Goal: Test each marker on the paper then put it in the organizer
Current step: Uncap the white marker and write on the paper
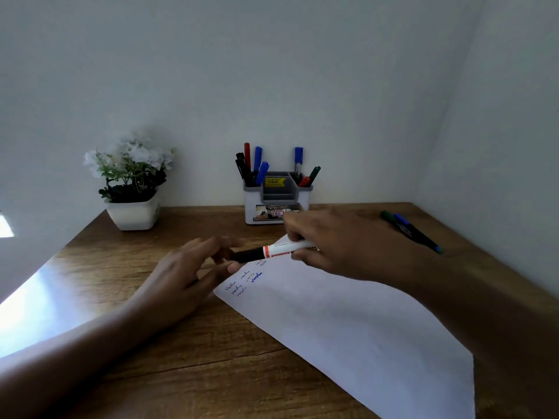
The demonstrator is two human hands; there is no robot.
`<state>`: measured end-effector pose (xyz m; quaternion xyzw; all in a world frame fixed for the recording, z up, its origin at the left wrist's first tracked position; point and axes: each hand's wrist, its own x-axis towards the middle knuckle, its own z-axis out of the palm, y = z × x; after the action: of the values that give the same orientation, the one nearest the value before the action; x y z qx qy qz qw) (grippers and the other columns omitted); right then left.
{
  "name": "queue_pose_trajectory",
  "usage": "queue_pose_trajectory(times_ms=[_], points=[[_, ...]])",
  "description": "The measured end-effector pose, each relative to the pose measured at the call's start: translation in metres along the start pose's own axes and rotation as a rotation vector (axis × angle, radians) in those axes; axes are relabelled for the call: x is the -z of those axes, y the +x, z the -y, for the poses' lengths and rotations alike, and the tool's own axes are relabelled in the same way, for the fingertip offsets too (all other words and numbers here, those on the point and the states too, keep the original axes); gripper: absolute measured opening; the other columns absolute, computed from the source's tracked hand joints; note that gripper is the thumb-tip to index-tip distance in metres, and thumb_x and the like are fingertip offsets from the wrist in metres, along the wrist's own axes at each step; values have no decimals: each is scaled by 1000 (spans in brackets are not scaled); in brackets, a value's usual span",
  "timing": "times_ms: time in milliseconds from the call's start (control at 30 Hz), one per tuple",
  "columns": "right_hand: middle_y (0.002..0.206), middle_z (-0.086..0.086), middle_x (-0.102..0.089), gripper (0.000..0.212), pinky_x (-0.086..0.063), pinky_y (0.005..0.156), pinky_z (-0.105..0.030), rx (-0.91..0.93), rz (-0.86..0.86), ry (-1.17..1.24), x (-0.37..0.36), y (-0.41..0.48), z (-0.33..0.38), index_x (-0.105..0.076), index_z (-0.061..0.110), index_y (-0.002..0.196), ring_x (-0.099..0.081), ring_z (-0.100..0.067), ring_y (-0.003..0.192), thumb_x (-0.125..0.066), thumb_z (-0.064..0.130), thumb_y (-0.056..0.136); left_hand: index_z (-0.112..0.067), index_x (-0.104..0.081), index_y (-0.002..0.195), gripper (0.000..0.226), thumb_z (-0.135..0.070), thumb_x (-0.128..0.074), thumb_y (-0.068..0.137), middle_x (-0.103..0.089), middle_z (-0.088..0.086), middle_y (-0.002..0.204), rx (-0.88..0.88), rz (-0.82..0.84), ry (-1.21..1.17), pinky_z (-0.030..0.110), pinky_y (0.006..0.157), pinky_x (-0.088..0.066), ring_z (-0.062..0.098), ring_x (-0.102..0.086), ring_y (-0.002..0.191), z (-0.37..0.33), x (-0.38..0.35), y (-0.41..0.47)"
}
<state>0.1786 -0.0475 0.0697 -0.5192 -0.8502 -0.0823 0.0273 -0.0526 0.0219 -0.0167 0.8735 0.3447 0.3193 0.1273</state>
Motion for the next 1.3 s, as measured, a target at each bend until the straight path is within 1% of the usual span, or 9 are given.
queue_pose_trajectory(times_ms=[167, 267, 367, 533, 633, 733, 933, 1167, 1300], points=[[92, 12, -47, 17, -27, 62, -13, 62, -101, 19, -17, 11, 4, -46, 25, 110, -38, -4, 71, -52, 25, 95, -40, -57, 113, 61, -79, -28, 77, -67, -19, 96, -20, -5, -13, 22, 56, -48, 7, -60, 79, -5, 0, 0], [109, -1, -59, 27, -34, 67, -23, 121, -196, -33, -34, 17, 11, -51, 17, 121, -47, -10, 85, -46, 29, 97, -43, -58, 107, 59, -82, -29, 74, -68, -19, 87, 8, -68, -34, 30, 52, -50, 15, -62, 66, -7, 0, -1], [101, -5, -63, 26, -35, 57, -24, 155, -266, -62, -44, 23, 19, -56, 13, 117, -49, -11, 76, -47, 28, 97, -42, -59, 104, 46, -73, -36, 79, -69, -19, 85, 29, -90, -49, 35, 52, -53, 13, -64, 64, -11, -2, -2], [72, -1, -61, 19, -13, 41, -13, 121, -342, -55, -53, 24, 26, -62, 13, 98, -39, -7, 51, -62, 28, 88, -33, -60, 98, 47, -65, -28, 88, -67, -18, 77, -44, -106, 70, 14, 49, -41, -1, -60, 66, -15, -1, -4], [60, 3, -57, 20, -18, 37, -14, 134, -344, -43, -50, 24, 27, -60, 15, 91, -38, -8, 40, -53, 34, 91, -29, -58, 93, 39, -54, -29, 93, -64, -15, 75, -109, -99, 171, 14, 48, -38, 0, -56, 61, -13, 0, -5], [58, 4, -59, 27, -27, 37, -16, 143, -321, 9, -45, 23, 26, -59, 16, 94, -43, -10, 40, -45, 39, 94, -28, -57, 91, 36, -50, -28, 96, -60, -15, 71, -170, -128, 198, 17, 46, -38, 1, -53, 57, -15, 2, -5], [55, 4, -57, 37, -21, 38, -13, 129, -315, -23, -44, 23, 27, -60, 17, 96, -40, -10, 39, -38, 46, 94, -29, -57, 90, 40, -52, -26, 97, -55, -18, 67, -207, -157, 152, 12, 47, -34, -2, -50, 56, -17, 0, -4], [55, 11, -29, 47, -18, 44, -22, 45, -221, -82, -38, 20, 30, -56, 17, 98, -30, -4, 46, -29, 56, 95, -34, -52, 86, 28, -47, -30, 97, -51, -23, 65, -222, -178, 97, 13, 47, -35, -2, -51, 56, -19, -2, -3], [55, 11, -30, 52, -20, 45, -21, 24, -202, -78, -36, 19, 32, -59, 17, 99, -31, -5, 46, -29, 58, 94, -33, -54, 83, 29, -45, -33, 97, -53, -22, 64, -225, -170, 30, 11, 48, -35, -2, -53, 55, -20, -2, -3]])
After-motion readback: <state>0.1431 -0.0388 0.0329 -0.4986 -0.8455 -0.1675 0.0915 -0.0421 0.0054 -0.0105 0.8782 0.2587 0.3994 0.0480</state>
